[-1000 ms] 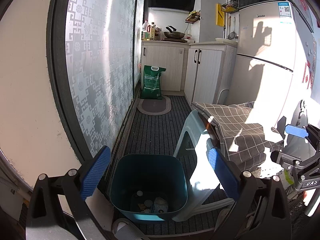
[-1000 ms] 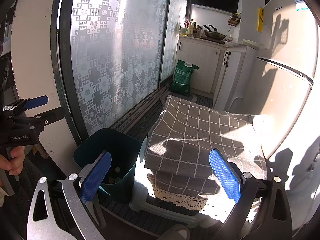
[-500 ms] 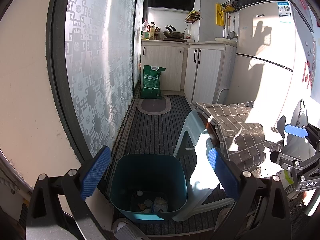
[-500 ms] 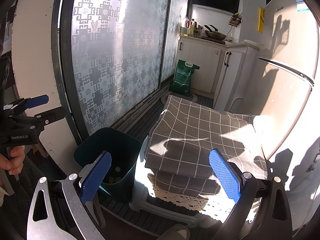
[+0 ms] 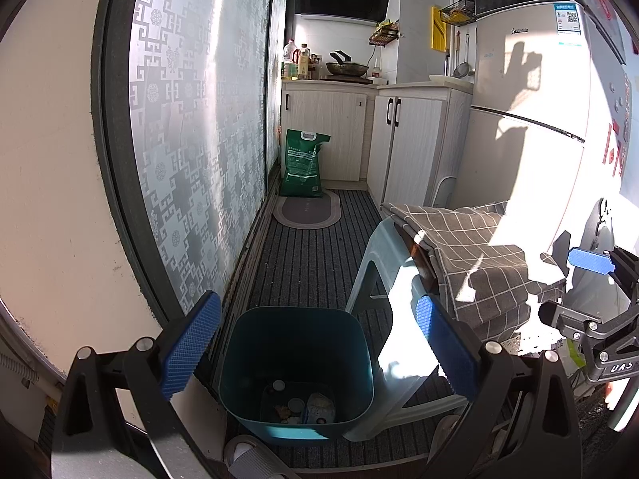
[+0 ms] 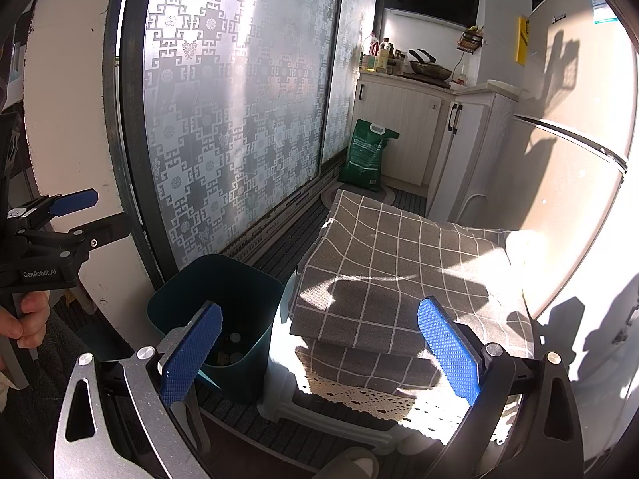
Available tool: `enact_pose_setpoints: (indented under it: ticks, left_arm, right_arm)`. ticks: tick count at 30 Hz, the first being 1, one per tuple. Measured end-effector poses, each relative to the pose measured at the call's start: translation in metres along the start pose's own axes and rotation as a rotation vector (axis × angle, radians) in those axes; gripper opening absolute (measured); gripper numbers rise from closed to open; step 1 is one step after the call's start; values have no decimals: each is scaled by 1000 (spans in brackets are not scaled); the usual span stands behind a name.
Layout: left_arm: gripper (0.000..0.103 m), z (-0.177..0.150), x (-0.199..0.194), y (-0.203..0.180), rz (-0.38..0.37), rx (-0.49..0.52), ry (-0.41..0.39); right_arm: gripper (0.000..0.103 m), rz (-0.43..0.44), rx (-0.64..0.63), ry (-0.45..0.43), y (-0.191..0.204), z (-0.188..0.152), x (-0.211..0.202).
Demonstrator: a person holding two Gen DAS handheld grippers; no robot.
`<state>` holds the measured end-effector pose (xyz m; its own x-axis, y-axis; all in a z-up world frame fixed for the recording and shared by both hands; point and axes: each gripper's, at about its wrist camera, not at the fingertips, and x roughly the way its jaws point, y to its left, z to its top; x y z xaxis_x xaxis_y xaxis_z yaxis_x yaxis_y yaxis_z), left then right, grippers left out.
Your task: Collect trash
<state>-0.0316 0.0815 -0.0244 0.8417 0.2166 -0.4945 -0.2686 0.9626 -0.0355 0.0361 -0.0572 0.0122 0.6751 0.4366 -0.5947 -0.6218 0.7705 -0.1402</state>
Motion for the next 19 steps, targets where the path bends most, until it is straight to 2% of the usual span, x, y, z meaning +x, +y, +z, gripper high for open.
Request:
enact_pose_setpoints:
  ticks: [19]
  left_arm:
    - [100, -1, 2, 2, 7, -8, 6]
  right_arm:
    - [100, 0, -2, 1, 1, 0, 0]
